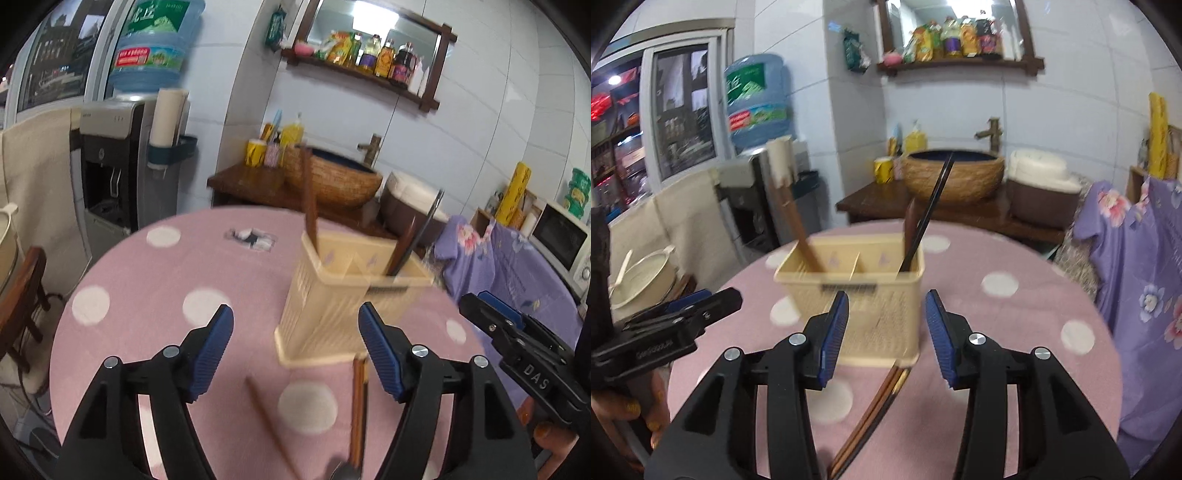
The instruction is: Organize utensils
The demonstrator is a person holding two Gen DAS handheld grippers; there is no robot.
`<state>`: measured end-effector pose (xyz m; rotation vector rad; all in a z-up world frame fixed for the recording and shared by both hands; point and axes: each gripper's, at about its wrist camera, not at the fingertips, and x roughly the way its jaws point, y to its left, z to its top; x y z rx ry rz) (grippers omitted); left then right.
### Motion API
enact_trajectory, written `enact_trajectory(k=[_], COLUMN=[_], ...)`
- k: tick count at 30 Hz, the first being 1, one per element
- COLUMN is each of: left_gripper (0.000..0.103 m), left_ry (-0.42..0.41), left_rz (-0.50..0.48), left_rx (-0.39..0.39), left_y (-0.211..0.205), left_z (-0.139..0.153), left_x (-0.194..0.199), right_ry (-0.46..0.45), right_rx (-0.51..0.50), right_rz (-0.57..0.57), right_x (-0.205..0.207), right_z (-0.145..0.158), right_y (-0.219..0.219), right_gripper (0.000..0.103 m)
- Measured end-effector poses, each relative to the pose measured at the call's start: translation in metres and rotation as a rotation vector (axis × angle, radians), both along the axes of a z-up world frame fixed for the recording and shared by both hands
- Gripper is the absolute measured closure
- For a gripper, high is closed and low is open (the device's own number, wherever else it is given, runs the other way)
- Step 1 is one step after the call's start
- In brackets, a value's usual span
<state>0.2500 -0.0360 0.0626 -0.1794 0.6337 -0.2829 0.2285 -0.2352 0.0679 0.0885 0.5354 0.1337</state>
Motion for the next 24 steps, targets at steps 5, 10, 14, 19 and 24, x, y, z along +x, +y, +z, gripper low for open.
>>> enact_trajectory(k=[5, 10, 14, 19, 24], left_gripper=[0.033, 0.033, 0.034, 0.035, 0.035], left_ry=[0.109, 0.167, 0.196, 0.216, 0.215], left_rz=[0.010, -0.013, -0.024, -0.029, -0.037], left_rx=[0.008, 0.036, 0.047, 0.049, 0.057], left_y=[0.019, 0.027, 0.031, 0.031, 0.028], left_z=[-0.042, -0.067, -0.078, -0.085, -0.086], left_x=[-0.020, -0.036, -0.042, -0.045, -0.047], right_ry=[0.152, 0.250, 0.299, 0.338, 0.378], right_rx=[0.055, 0.048, 0.085, 0.085, 0.108], right_rz=[0.182, 0.330, 0.387, 0.457, 0.485], right_x=[-0.024, -0.039, -0.038, -0.032, -0.019], right_z=[-0.053, -0.094, -0.108, -0.117, -0.129], right_y=[0.017, 0.033, 0.032, 0.035, 0.032], right_gripper=[0.060, 0.065, 0.066, 0.067, 0.068])
